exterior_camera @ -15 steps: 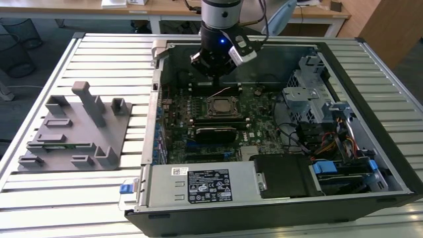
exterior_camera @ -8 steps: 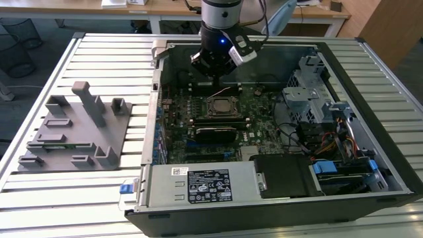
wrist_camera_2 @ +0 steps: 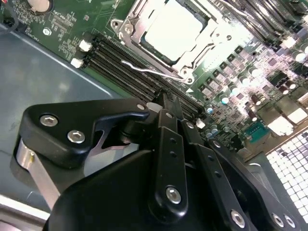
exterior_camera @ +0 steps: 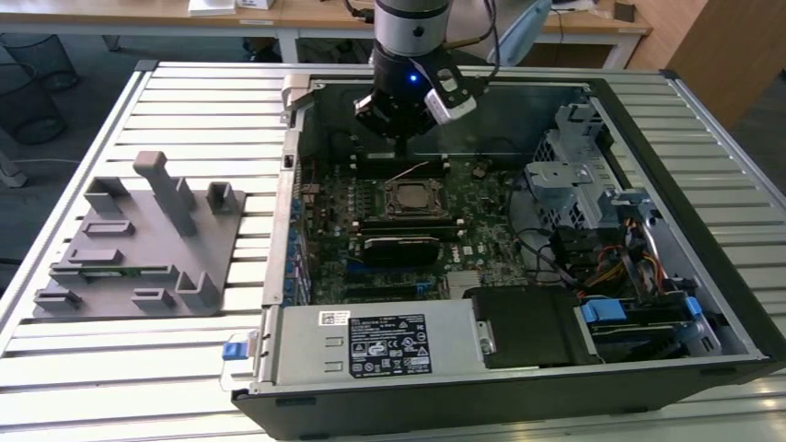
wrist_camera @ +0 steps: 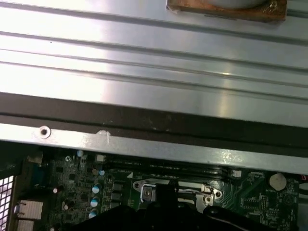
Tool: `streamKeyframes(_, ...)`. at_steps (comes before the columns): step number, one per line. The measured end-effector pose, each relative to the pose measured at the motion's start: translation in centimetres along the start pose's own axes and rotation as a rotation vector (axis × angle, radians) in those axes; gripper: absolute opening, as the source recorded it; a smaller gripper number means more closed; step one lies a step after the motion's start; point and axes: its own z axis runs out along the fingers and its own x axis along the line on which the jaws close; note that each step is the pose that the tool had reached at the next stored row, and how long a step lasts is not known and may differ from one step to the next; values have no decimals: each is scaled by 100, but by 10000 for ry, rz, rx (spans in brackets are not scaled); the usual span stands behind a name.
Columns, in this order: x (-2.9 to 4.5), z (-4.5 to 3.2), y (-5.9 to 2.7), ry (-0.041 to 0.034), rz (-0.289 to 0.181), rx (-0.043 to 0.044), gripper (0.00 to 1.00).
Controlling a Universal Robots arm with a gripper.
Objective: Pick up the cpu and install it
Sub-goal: 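Install the first cpu locking lever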
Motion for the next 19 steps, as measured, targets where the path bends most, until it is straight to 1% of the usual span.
streamKeyframes(2, 1, 0, -7, -3, 0, -34, 11)
streamKeyframes(5, -1, 0, -7, -3, 1, -43, 11)
streamKeyframes(9, -15, 6, -9, -4, 1, -44, 11)
streamKeyframes(14, -51, 47, -16, -1, 0, -42, 11)
streamKeyframes(17, -54, 75, -19, 6, -44, -10, 11)
streamKeyframes(19, -65, 85, -21, 8, -62, -7, 11)
